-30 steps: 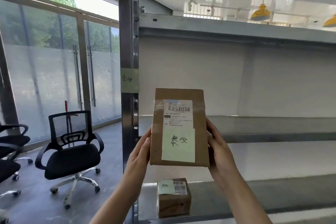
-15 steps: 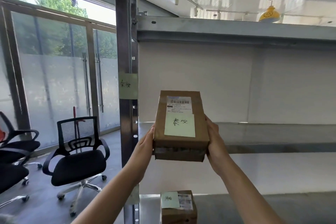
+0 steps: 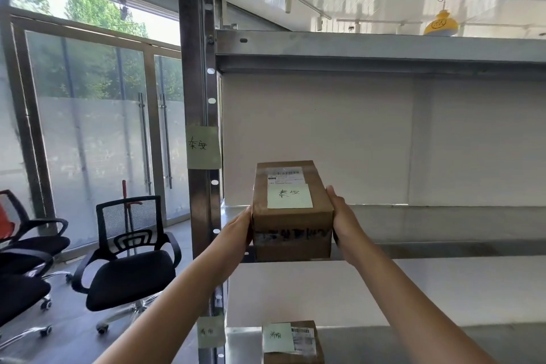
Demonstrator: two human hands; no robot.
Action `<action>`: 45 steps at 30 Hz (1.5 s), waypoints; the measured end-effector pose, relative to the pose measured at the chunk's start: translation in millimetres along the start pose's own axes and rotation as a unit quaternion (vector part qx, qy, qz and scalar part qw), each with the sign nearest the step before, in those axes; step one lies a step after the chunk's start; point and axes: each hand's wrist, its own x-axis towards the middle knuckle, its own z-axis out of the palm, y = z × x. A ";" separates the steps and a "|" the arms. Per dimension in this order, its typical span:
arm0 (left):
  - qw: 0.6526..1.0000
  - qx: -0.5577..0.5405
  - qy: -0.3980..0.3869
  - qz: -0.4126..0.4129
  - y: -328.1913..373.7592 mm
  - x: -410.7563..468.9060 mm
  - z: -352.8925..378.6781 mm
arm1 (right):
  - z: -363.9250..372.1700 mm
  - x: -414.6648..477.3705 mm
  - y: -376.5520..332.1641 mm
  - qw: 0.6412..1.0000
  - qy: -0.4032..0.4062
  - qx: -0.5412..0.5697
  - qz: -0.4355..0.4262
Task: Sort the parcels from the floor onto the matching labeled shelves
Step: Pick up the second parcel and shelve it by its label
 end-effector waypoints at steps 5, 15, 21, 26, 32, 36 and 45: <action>1.000 -0.014 0.006 0.005 7.8 7.0 5.0 | -1.3 12.1 -5.4 0.999 -0.003 0.024 0.040; 0.998 -0.007 0.056 0.016 13.1 19.6 9.2 | 1.8 23.6 0.4 0.992 0.001 0.098 0.085; 0.998 -0.020 0.064 0.011 12.8 21.6 12.5 | 0.9 26.2 0.6 0.988 -0.007 0.117 0.096; 0.996 -0.043 0.080 -0.005 11.6 24.4 18.5 | 3.0 20.8 3.4 0.982 -0.020 0.155 0.106; 0.987 -0.114 0.106 -0.049 14.0 19.0 31.3 | 3.1 13.9 4.2 0.976 -0.038 0.174 0.127; 0.982 -0.157 0.101 -0.041 12.6 14.1 38.2 | 1.4 8.5 3.8 0.977 -0.026 0.167 0.133; 0.976 -0.172 0.120 -0.050 19.2 -1.7 48.2 | 2.6 -0.3 3.8 0.980 0.003 0.141 0.140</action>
